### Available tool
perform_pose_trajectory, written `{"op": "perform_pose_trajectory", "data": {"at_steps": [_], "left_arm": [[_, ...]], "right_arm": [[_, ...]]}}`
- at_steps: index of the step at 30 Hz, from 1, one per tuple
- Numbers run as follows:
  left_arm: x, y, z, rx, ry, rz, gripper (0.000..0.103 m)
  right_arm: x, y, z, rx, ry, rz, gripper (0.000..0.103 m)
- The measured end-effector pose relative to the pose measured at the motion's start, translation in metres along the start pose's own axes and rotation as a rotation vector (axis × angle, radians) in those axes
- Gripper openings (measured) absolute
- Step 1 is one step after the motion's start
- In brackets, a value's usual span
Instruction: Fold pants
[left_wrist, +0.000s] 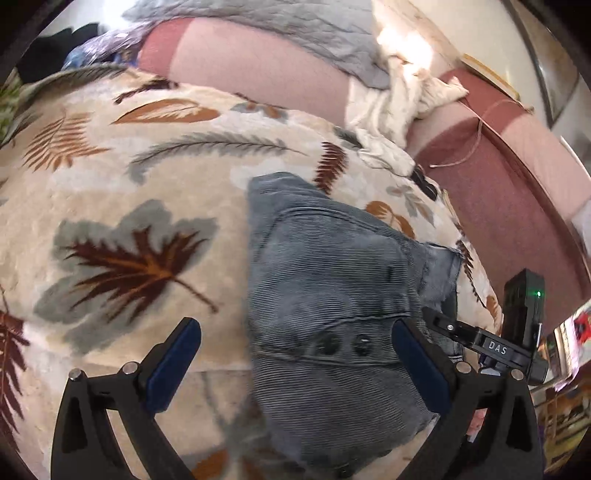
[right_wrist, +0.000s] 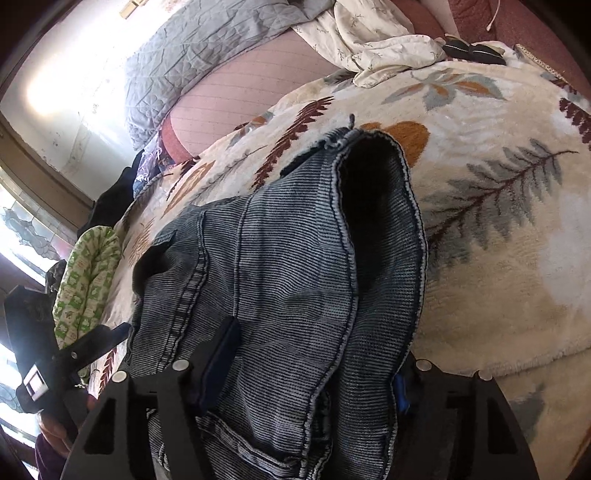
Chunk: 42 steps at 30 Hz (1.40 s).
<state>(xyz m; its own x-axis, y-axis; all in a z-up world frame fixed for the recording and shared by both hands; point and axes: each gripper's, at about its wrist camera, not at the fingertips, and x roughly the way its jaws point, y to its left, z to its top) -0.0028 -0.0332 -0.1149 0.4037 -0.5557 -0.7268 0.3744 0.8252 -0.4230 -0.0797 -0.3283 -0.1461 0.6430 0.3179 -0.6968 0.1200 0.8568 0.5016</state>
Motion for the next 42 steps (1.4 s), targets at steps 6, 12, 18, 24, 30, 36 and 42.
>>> {"op": "perform_pose_trajectory", "data": {"at_steps": [6,12,18,24,30,36,42], "left_arm": [[0.026,-0.006,-0.003,-0.025,0.121,-0.061,0.103],[0.034,-0.013,-0.005,-0.016,0.135,-0.110,0.103],[0.037,-0.031,-0.009,0.052,0.127,-0.106,0.103],[0.033,-0.037,-0.011,0.077,0.096,-0.089,0.083],[0.021,-0.048,-0.007,0.131,0.056,-0.087,0.059],[0.006,-0.058,-0.003,0.179,0.018,-0.072,0.046],[-0.012,-0.055,0.004,0.172,-0.019,-0.049,0.042]], "right_arm": [[-0.001,-0.001,0.000,0.008,-0.005,0.000,0.072],[-0.001,-0.001,0.000,0.007,-0.006,-0.001,0.072],[-0.001,-0.002,-0.001,0.016,-0.008,0.002,0.074],[-0.001,0.004,-0.001,-0.009,-0.016,-0.013,0.064],[-0.006,0.016,-0.001,-0.057,-0.051,-0.040,0.049],[-0.013,0.029,-0.001,-0.105,-0.095,-0.069,0.042],[-0.026,0.055,-0.002,-0.183,-0.180,-0.060,0.034]]}}
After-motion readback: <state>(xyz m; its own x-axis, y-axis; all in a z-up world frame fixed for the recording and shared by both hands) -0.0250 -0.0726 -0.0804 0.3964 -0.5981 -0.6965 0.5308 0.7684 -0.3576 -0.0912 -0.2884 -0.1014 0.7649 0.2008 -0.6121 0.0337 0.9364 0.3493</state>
